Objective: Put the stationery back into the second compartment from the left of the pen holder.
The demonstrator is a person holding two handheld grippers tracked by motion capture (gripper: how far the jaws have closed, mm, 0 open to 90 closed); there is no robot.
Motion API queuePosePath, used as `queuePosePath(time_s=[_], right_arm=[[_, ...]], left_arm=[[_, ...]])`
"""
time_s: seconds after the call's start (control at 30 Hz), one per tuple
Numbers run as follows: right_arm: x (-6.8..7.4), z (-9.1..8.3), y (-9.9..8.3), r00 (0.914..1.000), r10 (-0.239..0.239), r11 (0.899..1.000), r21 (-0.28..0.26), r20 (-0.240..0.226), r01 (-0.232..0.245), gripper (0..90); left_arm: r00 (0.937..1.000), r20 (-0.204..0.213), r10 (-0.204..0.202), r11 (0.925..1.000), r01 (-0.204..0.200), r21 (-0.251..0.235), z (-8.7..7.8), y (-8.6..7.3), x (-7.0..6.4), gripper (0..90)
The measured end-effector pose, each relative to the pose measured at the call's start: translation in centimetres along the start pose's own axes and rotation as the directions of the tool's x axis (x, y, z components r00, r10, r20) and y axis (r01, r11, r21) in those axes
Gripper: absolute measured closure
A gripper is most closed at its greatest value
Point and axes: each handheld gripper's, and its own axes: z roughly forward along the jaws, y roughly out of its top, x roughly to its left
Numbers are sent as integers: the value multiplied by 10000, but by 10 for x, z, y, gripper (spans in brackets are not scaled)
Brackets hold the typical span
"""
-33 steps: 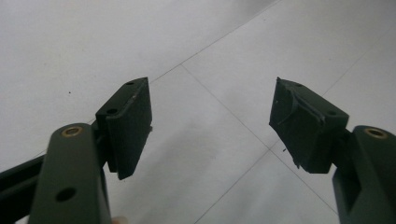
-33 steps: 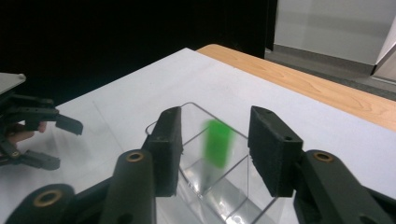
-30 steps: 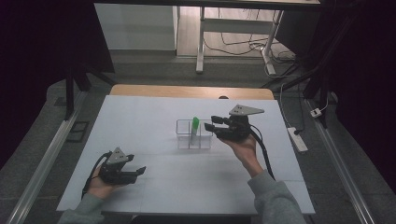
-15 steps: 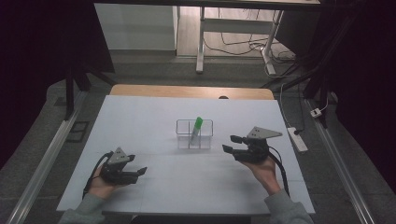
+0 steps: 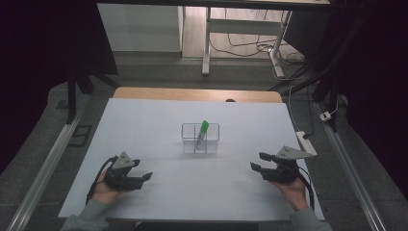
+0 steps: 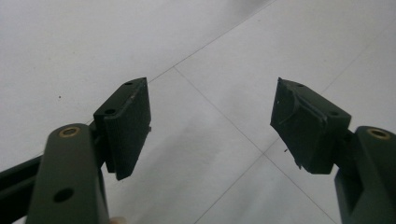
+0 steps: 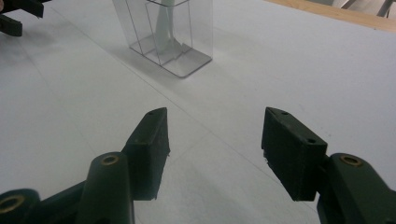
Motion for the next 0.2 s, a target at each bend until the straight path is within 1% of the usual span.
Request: queuePosePath(time_s=[0.07, 0.13, 0.2], right_arm=[[0, 1, -1, 10000, -2, 10000, -14, -20, 2, 414], [1, 2, -1, 9999, -129, 9999, 103, -10, 129, 413], [2, 3, -1, 9998, -203, 9998, 63, -23, 203, 410]], left_arm=[[10000, 6, 13, 10000, -13, -3, 0, 0, 0, 286], [10000, 8, -1, 10000, 1, -25, 0, 0, 0, 286], [10000, 6, -13, 10000, 13, -48, -1, 0, 1, 285]])
